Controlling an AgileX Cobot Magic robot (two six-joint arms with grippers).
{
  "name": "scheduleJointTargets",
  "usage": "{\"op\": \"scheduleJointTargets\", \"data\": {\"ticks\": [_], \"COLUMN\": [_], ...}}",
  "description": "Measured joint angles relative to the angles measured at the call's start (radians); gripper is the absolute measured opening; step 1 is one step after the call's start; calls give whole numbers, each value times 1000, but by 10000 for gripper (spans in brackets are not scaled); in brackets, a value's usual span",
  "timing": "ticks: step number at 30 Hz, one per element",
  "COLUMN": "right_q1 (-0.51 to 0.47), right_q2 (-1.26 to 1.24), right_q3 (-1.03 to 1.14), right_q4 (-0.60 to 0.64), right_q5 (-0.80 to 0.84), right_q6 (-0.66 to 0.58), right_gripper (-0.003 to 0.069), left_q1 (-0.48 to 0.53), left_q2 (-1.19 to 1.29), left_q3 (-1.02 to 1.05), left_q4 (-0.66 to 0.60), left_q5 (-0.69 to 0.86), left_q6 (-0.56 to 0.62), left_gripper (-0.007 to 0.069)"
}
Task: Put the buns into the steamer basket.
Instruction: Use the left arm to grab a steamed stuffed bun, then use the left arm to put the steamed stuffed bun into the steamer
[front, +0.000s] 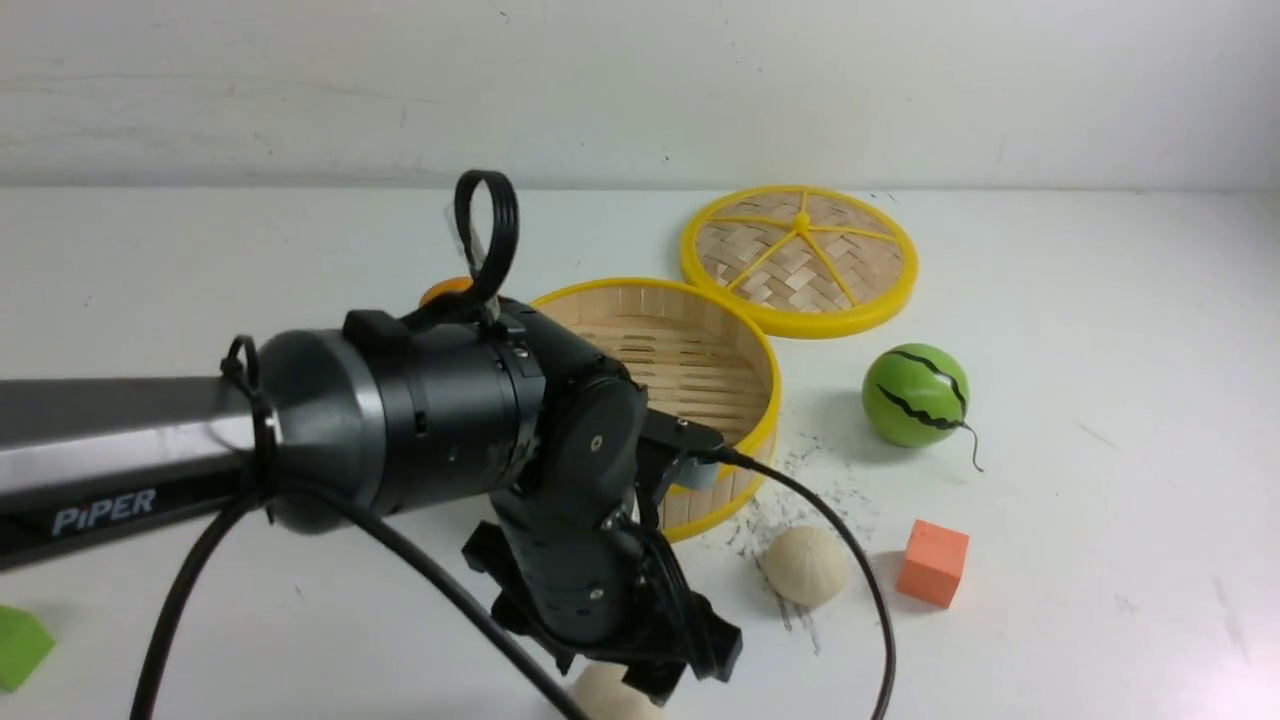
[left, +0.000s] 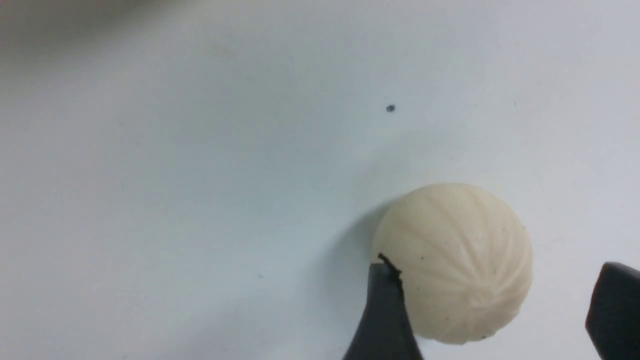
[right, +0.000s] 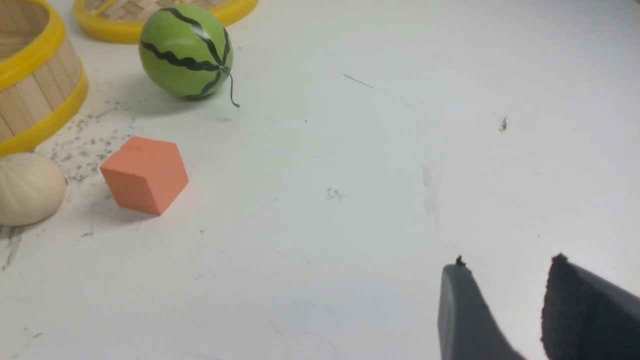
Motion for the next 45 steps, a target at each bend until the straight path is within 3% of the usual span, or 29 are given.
{"op": "scheduleJointTargets", "data": {"ticks": [10, 16, 17, 20, 23, 28, 35, 41, 43, 44, 45], "right_q1": [0, 0, 0, 0, 0, 0, 0, 0, 0, 0, 0], "right_q2": [0, 0, 0, 0, 0, 0, 0, 0, 0, 0, 0], "right_q3": [0, 0, 0, 0, 0, 0, 0, 0, 0, 0, 0], "right_q4": [0, 0, 0, 0, 0, 0, 0, 0, 0, 0, 0], "right_q5": [0, 0, 0, 0, 0, 0, 0, 0, 0, 0, 0], "right_q6": [0, 0, 0, 0, 0, 0, 0, 0, 0, 0, 0], "right_gripper": [240, 240, 240, 240, 240, 240, 240, 240, 240, 240, 240], "left_q1": [0, 0, 0, 0, 0, 36, 157, 200, 206, 207, 208], "left_q2": [82, 87, 87, 87, 87, 124, 269, 391, 427, 427, 434], "left_q3": [0, -49, -53, -170, -274, -461, -647, -713, -733, -733, -738], "left_q4": [0, 12, 16, 68, 153, 247, 163, 133, 133, 133, 129], "left_q5": [-22, 51, 56, 152, 173, 157, 173, 173, 171, 171, 171], "left_q6": [0, 5, 6, 18, 21, 8, 8, 16, 16, 16, 16], "left_gripper": [461, 230, 220, 63, 1, 3, 64, 255, 377, 386, 460]}}
